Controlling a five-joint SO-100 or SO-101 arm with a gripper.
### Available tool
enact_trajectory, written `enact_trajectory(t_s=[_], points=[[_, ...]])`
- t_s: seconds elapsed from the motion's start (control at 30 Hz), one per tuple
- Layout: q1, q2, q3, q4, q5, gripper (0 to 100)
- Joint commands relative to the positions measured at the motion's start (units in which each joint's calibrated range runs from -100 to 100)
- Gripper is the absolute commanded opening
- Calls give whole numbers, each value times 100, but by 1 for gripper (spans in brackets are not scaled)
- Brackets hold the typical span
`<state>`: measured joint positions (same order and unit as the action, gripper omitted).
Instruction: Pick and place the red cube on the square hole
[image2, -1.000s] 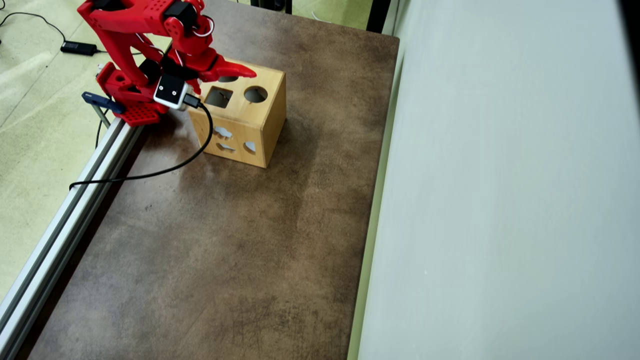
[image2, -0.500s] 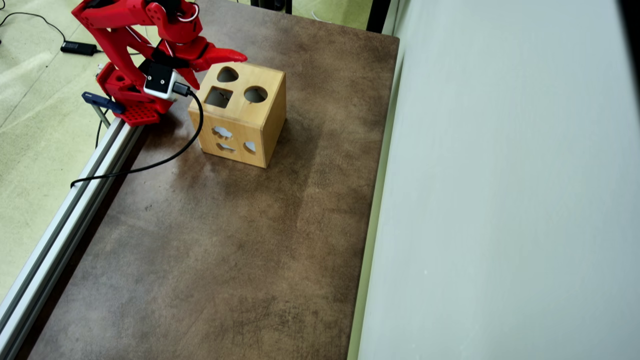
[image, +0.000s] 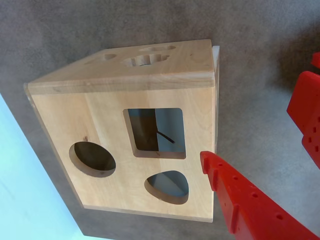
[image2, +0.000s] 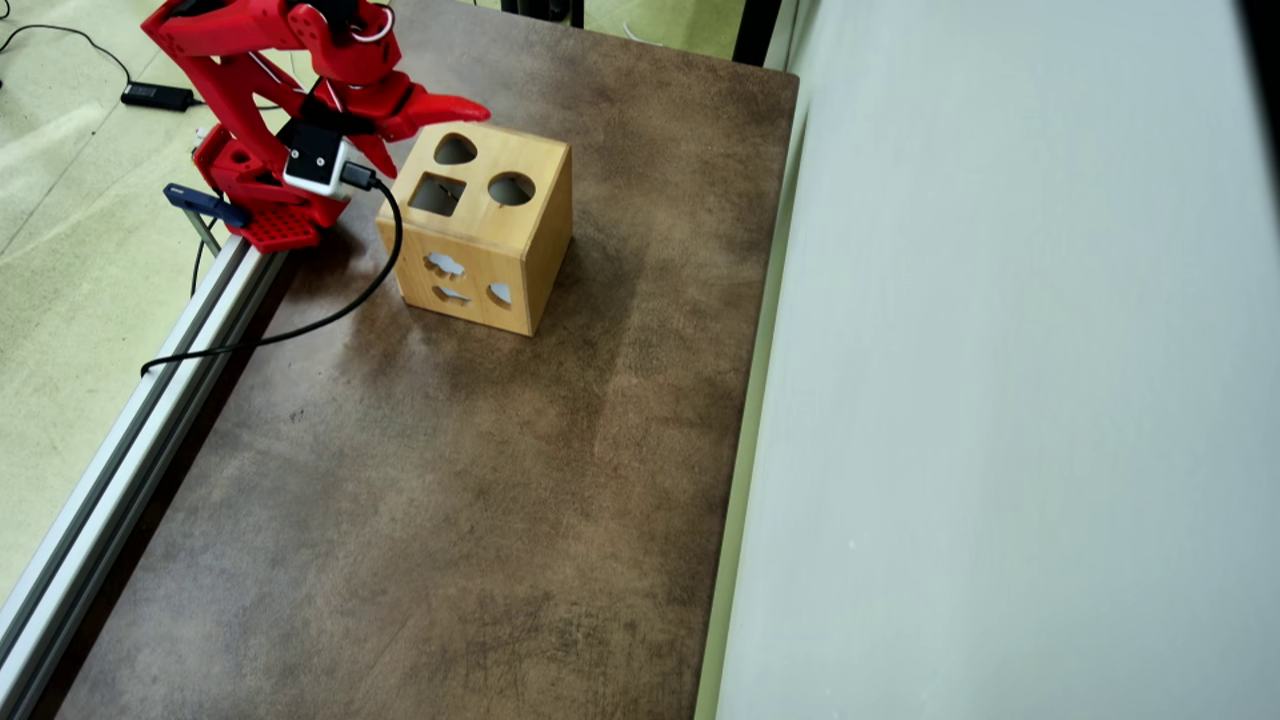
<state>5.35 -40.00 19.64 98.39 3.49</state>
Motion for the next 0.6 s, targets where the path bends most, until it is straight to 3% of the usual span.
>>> enact_trajectory(t_s=[0.0, 0.57], points=[[-8, -132, -23, -32, 10, 92], [-15, 437, -41, -7, 20, 92]])
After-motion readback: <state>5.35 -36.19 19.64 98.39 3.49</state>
